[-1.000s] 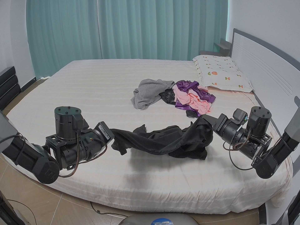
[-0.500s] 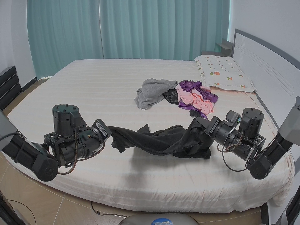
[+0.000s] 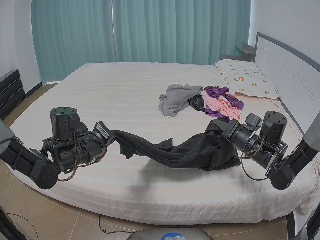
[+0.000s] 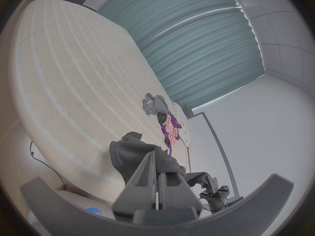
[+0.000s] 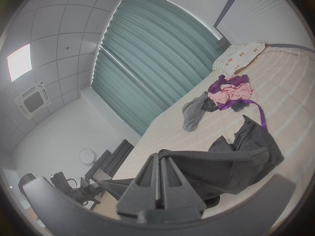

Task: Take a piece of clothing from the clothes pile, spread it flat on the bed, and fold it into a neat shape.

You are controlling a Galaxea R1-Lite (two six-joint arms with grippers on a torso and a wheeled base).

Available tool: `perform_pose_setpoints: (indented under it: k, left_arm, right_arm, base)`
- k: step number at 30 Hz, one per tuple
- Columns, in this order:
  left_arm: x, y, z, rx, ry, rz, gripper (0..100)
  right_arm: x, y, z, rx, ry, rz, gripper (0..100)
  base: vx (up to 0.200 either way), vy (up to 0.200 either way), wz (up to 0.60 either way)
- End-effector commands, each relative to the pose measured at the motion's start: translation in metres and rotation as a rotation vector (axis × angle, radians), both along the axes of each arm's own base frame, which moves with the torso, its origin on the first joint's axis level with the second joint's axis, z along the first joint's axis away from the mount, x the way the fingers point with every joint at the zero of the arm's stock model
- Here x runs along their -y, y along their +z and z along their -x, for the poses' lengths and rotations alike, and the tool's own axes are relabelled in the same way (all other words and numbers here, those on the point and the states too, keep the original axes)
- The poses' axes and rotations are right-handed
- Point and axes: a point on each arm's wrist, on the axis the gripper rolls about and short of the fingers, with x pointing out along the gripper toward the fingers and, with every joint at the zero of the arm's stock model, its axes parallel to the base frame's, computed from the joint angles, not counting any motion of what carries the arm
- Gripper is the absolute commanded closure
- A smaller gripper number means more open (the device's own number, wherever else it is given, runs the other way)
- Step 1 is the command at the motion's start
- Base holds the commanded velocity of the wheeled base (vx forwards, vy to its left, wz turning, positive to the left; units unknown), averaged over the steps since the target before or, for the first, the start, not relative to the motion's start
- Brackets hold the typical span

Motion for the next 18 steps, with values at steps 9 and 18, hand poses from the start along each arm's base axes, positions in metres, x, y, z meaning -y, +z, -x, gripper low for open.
perform_pose_setpoints:
  k: [9,18]
  left_arm:
    - [-0.0026,0.0053,0.0013,0.022,0.01,-0.002,100]
    - [-0.0084,0.0049,-0.0022,0.025,0.036,-0.006,100]
  right_arm:
    - [0.0087,0.0121,-0.0004,0.035,-0.025,-0.018,100]
    - [0.0133,0.0129,-0.0024,0.038,-0.04,-0.019,100]
  base:
    - [0.0,0.2,0.0]
    - [0.0,0.2,0.0]
